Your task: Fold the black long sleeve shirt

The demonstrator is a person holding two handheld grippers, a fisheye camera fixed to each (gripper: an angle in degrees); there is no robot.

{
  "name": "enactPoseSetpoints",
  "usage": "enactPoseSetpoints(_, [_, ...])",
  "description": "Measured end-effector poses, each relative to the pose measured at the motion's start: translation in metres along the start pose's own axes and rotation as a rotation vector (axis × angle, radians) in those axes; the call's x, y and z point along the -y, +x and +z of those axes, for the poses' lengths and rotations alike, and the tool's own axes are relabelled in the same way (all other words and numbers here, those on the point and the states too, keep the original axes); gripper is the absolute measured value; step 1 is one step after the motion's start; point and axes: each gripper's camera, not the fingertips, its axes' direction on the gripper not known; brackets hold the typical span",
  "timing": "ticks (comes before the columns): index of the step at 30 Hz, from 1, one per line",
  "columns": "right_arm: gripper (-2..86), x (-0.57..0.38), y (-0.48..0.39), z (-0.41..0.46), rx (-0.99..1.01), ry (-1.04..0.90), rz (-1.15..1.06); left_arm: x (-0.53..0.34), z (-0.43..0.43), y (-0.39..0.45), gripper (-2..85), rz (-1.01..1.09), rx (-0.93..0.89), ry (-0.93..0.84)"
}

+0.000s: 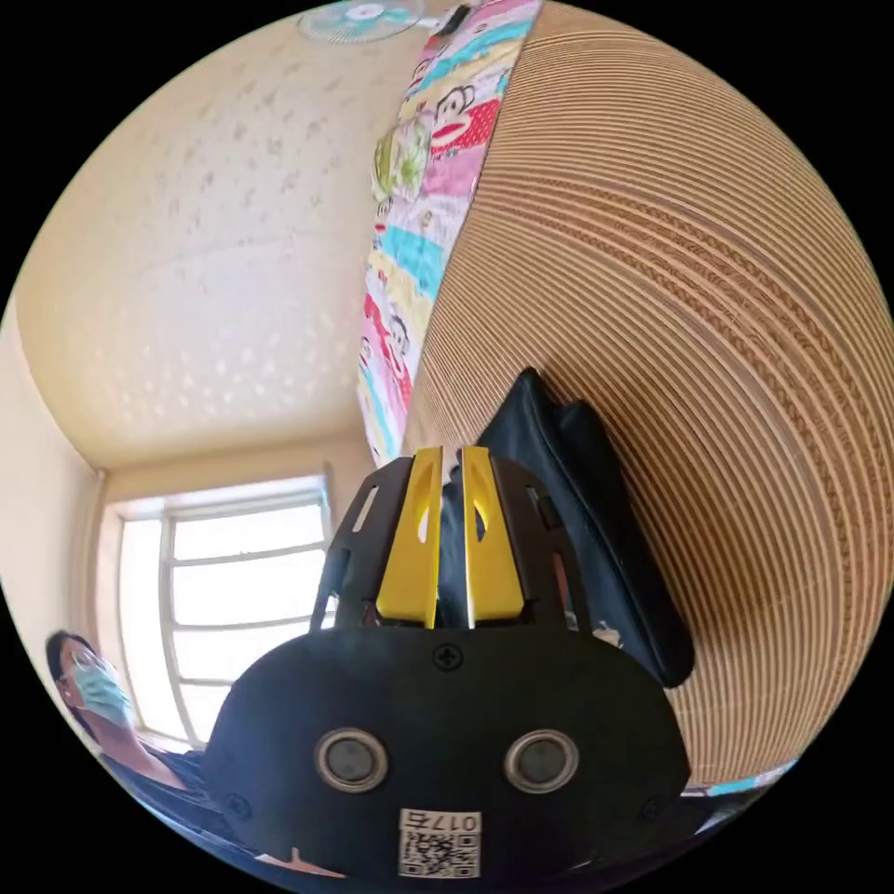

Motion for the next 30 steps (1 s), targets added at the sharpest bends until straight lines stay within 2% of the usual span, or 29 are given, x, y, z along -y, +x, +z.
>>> enactPoseSetpoints(2, [3.9,-0.031,-0.008,0.032,-0.202,-0.153,-0.139,-0.035,0.004,-0.006,12.8,0.01,0.111,-0.04])
enactPoseSetpoints(4, [4.9,-0.059,-0.012,0.062,-0.293,-0.262,-0.218,-0.066,0.01,-0.015,13.3,0.003,0.163,-0.075])
enactPoseSetpoints(11, [10.5,-0.157,-0.047,0.208,-0.364,-0.639,-0.442,-0.142,0.058,-0.037,10.6,0.028,0.161,-0.265])
enactPoseSetpoints(16, [16.6,-0.213,-0.08,0.316,-0.57,-0.839,-0.578,-0.162,0.055,-0.033,7.3,0.005,0.172,-0.197])
enactPoseSetpoints(21, [22.1,-0.274,-0.108,0.41,-0.871,-0.937,-0.718,-0.189,0.036,0.009,6.3,0.116,0.199,-0.103])
enactPoseSetpoints(23, [23.0,-0.307,-0.112,0.449,-1.048,-0.974,-0.819,-0.197,0.029,0.024,6.1,0.151,0.212,-0.071])
enactPoseSetpoints(26, [22.9,-0.347,-0.09,0.494,-1.349,-1.081,-0.98,-0.206,0.025,0.042,5.7,0.213,0.256,-0.038])
enactPoseSetpoints(27, [22.7,-0.353,-0.083,0.5,-1.393,-1.115,-0.994,-0.21,0.023,0.047,5.5,0.23,0.277,-0.024])
enactPoseSetpoints(29, [17.8,-0.37,-0.056,0.513,-1.571,-1.198,-1.062,-0.212,0.021,0.053,5.5,0.268,0.292,-0.017])
enactPoseSetpoints(30, [16.0,-0.374,-0.052,0.514,-1.597,-1.208,-1.086,-0.213,0.021,0.055,5.7,0.291,0.3,-0.026])
